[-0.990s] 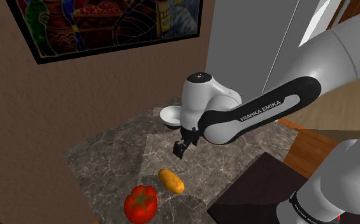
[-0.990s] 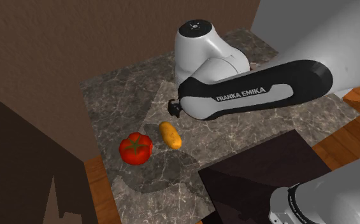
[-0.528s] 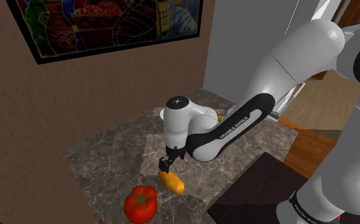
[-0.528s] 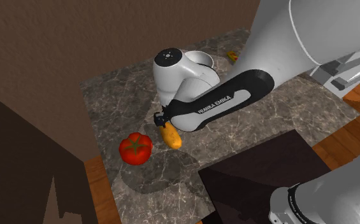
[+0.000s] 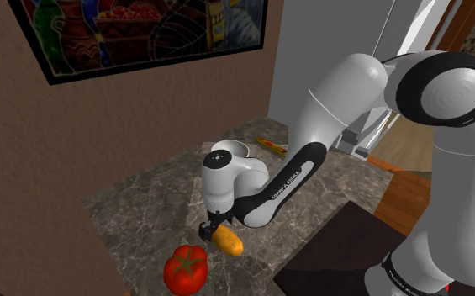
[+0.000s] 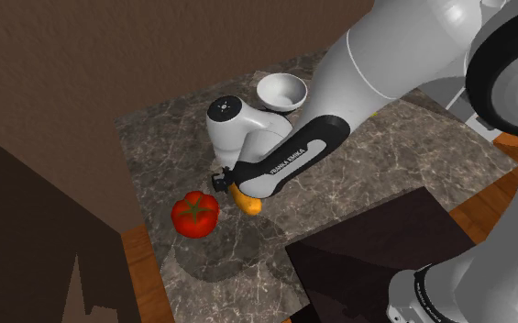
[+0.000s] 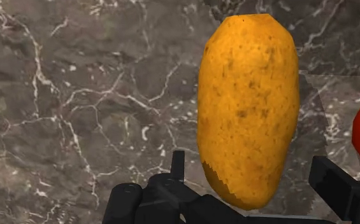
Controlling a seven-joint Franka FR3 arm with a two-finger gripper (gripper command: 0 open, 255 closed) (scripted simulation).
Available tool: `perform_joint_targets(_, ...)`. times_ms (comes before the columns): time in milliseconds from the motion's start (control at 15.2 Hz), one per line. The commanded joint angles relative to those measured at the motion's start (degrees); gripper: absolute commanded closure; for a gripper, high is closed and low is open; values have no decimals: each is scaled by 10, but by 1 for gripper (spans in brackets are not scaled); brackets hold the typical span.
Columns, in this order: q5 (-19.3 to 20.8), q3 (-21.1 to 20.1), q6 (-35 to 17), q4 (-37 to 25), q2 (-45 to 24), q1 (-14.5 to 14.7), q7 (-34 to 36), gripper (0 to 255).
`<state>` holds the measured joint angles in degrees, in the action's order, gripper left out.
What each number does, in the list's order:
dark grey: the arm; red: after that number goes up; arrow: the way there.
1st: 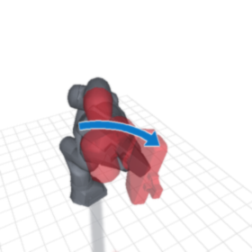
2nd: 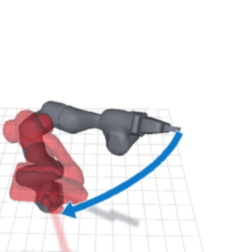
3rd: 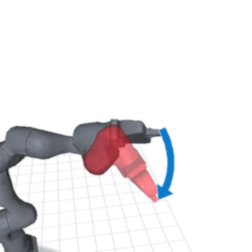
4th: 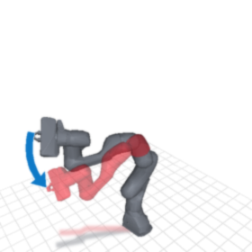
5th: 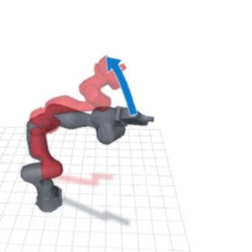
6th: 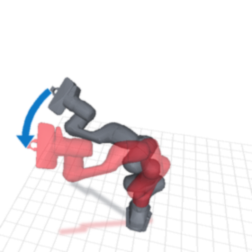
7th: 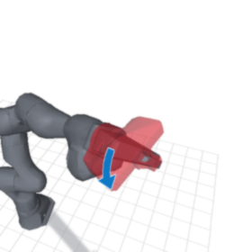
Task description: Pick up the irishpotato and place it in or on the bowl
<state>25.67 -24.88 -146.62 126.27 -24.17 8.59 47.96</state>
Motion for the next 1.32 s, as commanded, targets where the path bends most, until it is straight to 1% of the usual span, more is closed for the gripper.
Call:
perform_joint_targets(0,13,9,-10,-4,-15,6,9,0)
perform_joint_targets(198,27,20,-23,-9,-34,14,19,0)
perform_joint_targets(660,27,21,-23,-9,-33,14,19,0)
perform_joint_targets(726,27,21,-23,-9,-33,14,19,255)
perform_joint_targets(1254,27,21,-23,-8,-33,14,19,255)
